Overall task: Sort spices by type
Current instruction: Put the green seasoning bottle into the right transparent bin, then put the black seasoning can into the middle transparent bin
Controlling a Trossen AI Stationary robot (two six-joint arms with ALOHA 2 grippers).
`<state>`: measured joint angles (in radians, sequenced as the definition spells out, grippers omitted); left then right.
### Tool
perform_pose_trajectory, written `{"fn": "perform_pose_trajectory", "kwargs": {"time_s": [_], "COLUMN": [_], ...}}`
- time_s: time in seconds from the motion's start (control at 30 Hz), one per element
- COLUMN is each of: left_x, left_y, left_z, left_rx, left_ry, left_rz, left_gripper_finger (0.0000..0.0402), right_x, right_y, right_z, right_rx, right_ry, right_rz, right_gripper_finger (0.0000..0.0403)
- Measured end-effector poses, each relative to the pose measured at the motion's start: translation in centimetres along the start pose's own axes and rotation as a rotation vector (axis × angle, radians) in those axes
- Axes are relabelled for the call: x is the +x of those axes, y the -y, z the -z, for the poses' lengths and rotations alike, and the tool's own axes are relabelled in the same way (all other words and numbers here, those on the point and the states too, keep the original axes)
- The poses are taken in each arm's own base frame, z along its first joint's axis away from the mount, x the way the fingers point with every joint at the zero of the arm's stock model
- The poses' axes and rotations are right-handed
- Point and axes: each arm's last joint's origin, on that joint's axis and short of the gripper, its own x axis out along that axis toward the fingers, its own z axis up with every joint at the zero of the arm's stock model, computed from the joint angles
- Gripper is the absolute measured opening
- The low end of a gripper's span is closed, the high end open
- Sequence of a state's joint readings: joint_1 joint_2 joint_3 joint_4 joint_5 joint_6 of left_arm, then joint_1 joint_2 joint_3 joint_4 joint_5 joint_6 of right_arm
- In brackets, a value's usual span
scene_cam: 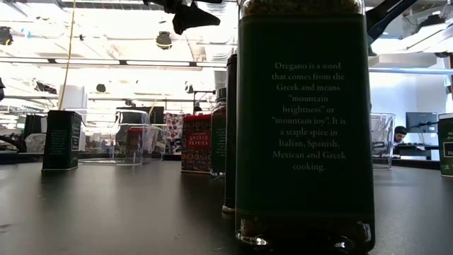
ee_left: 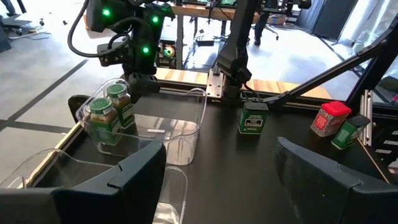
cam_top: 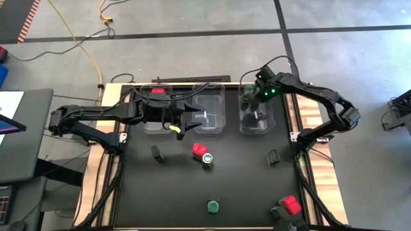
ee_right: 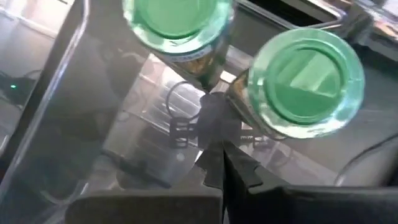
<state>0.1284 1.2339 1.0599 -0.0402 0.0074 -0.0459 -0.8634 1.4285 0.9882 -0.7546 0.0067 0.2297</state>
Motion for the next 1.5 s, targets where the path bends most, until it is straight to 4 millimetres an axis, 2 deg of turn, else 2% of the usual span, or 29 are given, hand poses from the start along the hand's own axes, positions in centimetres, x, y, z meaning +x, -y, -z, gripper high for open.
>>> {"fn": "perform_pose_trajectory", "kwargs": {"time_s": [0.23,0.6,1.1,1.27,1.5], "left_x": [0.0,0.0,0.0,0.0,0.0], "left_y": [0.0,0.0,0.1,0.2,0.2], "left_z": [0.0,0.0,0.0,0.0,0.0], "left_rx": [0.0,-0.004,-0.003,-0.002,0.034], "left_ry": [0.0,0.0,0.0,-0.001,-0.001], "left_rz": [0.0,0.001,0.005,0.007,0.007], "left_gripper_finger": [0.0286,0.0286,0.0286,0.0286,0.0286], "right_x": [0.0,0.0,-0.2,-2.3,-7.6], "right_y": [0.9,1.2,1.0,0.7,-0.7], "right_z": [-0.1,-0.2,-0.1,0.6,3.3], "right_rx": [0.004,0.001,-0.007,-0.019,-0.021], "right_ry": [0.005,0.024,0.022,0.061,0.185], "right_rz": [0.06,0.134,0.134,0.119,0.042], "right_gripper_finger": [0.0024,0.0024,0.0025,0.0028,0.0029]}}
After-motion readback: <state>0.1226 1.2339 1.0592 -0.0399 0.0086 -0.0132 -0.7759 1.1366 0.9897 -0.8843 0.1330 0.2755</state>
